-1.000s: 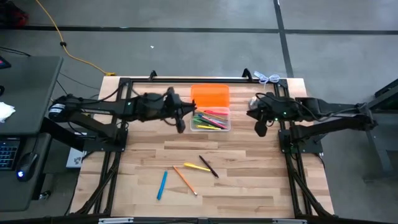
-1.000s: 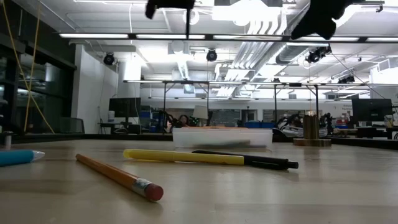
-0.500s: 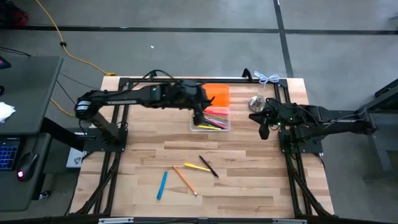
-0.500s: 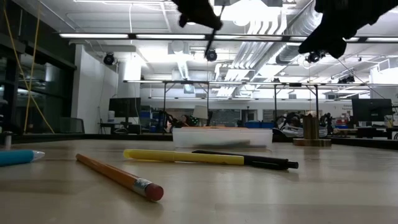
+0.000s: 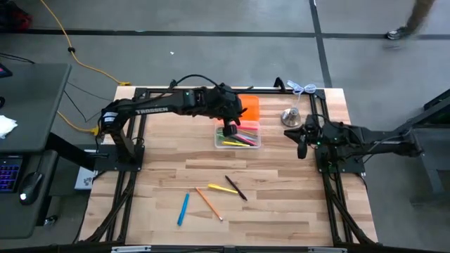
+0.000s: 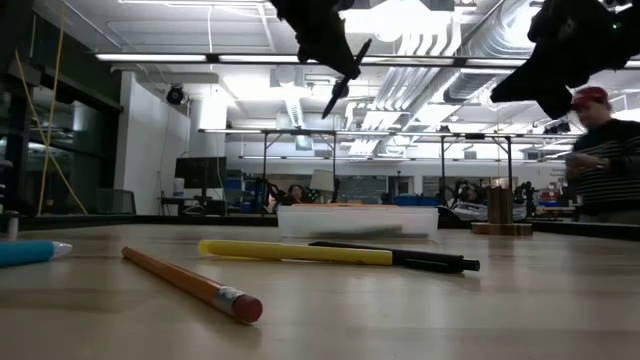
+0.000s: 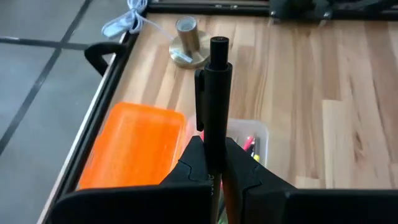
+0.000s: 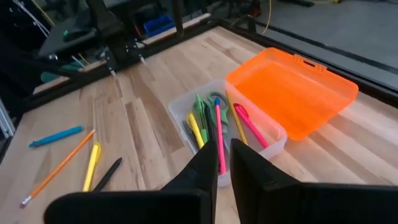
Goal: Pick & place school supplies into a supply box
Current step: Put the right black pen into the supply box
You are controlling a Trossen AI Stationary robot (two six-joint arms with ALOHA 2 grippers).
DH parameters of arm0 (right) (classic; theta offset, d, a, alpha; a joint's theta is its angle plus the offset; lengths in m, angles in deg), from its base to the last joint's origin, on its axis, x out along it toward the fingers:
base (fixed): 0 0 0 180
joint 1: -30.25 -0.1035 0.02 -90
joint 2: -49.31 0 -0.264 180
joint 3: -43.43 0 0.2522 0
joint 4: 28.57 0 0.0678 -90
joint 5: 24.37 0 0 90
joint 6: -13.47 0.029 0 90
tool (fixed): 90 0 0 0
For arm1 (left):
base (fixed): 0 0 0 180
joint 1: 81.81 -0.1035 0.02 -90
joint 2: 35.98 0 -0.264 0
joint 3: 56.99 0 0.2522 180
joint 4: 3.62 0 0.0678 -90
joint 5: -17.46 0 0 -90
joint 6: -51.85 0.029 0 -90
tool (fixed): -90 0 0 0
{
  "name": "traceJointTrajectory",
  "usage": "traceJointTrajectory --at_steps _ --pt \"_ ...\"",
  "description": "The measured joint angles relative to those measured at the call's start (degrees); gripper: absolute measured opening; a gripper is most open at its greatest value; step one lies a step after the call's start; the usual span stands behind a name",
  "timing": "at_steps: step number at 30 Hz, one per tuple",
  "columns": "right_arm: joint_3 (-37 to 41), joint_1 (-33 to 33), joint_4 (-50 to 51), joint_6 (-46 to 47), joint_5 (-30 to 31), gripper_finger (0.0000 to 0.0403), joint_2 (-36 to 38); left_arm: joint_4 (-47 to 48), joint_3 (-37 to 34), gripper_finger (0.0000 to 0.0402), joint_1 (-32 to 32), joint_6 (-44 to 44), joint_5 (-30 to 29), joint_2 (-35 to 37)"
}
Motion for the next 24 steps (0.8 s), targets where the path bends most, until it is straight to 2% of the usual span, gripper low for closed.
traceJointTrajectory --at_steps 9,11,13,24 --pt "3.8 0.0 -2.5 0.2 0.8 0.0017 6.2 0.4 0.2 0.0035 -0.8 1.5 2.1 -2.4" --pt "4.9 0.0 -3.6 0.8 0.8 0.0017 7.2 2.9 -0.1 0.0035 -1.1 1.5 2.5 -3.5" --pt "6.2 0.0 -4.5 1.9 0.6 0.0019 7.9 1.1 0.0 0.0036 -0.9 1.9 2.6 -5.1" --pt "11.0 0.0 -10.7 3.8 0.2 0.0020 8.3 0.9 0.0 0.0039 -0.9 4.3 4.0 -11.4"
